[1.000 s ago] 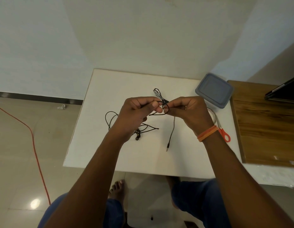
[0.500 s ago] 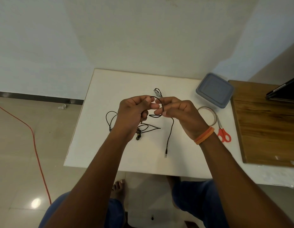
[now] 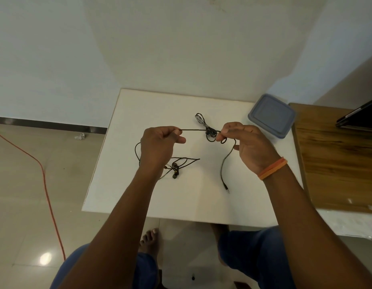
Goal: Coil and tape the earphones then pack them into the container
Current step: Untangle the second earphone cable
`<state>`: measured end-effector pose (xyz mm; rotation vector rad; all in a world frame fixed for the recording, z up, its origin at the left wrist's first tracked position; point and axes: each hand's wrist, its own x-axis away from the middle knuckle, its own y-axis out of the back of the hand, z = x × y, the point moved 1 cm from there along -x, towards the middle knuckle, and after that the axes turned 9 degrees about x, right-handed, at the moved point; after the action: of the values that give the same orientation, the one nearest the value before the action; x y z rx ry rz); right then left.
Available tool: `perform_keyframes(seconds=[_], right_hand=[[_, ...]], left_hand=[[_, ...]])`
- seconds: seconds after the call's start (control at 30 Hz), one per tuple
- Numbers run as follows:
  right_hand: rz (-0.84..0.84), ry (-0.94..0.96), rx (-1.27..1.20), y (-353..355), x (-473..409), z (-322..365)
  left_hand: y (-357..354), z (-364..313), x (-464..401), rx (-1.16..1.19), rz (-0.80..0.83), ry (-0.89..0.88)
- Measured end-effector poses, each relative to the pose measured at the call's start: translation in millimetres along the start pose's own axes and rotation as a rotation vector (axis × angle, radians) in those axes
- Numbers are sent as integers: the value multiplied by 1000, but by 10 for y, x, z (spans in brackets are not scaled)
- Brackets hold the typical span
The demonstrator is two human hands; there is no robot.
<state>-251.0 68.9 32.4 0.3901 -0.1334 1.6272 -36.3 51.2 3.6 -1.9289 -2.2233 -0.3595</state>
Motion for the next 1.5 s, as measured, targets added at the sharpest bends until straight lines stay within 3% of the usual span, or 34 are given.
perform_keyframes(seconds=[0.1,0.17,0.33,0.47,0.57,0.87,1.13,1.27,1.4,1.5], right_hand=[[54,41,-35,18,11,1],[56,98,68,-4,-14,-32],[-167,208,224,-14,-115,-117],[-418,313,609,-16,-154,-174],[-500,342,733,-40,-163,-216],[-458,242,552,-62,-118,-133],[-357,342,970,27,-123,-183],[-446,384,1185,65,-140,-209],[-513,414,995,118,-115,-178],[-495,360,554,95,-108,-103]], left_hand=[[-35,-3,33,-125,24,-38],[-58,-19,63,-194,27,-61],[-56,-35,72,-230,15,-69],[-64,-47,87,-223,49,-91],[-90,-51,102,-249,85,-123],[-84,-75,103,-279,91,-159],[-5,-61,42,-302,7,-168],[5,-53,33,-345,-12,-193],[51,-45,10,-352,-62,-201],[57,-10,3,-406,-76,-183]])
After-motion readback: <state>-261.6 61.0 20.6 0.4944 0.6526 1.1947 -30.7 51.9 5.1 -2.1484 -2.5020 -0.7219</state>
